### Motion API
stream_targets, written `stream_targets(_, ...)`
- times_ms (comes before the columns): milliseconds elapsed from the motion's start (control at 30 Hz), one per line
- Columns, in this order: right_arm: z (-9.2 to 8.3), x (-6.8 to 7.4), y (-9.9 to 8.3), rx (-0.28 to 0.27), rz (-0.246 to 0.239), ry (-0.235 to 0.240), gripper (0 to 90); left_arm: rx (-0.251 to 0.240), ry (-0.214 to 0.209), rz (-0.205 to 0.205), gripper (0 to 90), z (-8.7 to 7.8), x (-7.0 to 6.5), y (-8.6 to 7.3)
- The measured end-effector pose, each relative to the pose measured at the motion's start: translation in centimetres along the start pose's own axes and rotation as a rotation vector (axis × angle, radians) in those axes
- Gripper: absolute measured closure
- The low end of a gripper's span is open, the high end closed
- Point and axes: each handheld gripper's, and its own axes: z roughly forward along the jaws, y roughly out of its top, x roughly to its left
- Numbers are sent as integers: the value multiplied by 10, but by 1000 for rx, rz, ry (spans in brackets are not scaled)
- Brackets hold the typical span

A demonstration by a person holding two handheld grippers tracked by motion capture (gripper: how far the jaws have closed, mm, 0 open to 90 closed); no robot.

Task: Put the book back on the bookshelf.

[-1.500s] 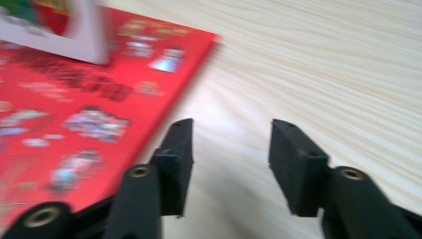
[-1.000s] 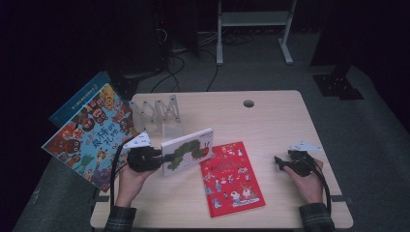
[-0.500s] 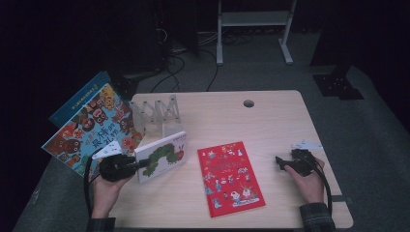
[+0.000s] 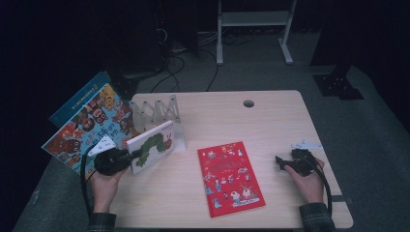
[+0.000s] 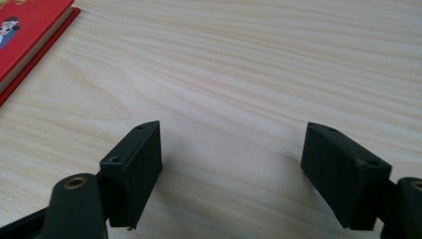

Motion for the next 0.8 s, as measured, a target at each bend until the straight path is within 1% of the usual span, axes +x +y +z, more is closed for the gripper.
stream_targets(133,0,0,0,1,2,0,229,-19,24,-1,750,12,3,4)
stream_targets(233,0,0,0,1,2,0,229,-26,34,-4,750,25,3,7)
stream_targets(333,0,0,0,1,2,0,229,-33,49,6,750,35,2,9)
stream_targets(433,0,0,0,1,2,0,229,-46,55,-4,750,44,2,11)
stream_targets(533,0,0,0,1,2,0,229,-53,79,3,749,50,3,12)
stream_targets(600,0,0,0,1,2,0,229,-61,79,-7,748,52,3,11)
stream_targets(667,0,0,0,1,2,0,229,-60,80,-4,747,53,2,9)
stream_targets(733,0,0,0,1,1,0,229,-54,80,-3,745,53,1,7)
stream_targets(800,0,0,0,1,1,0,230,-38,79,1,743,53,1,5)
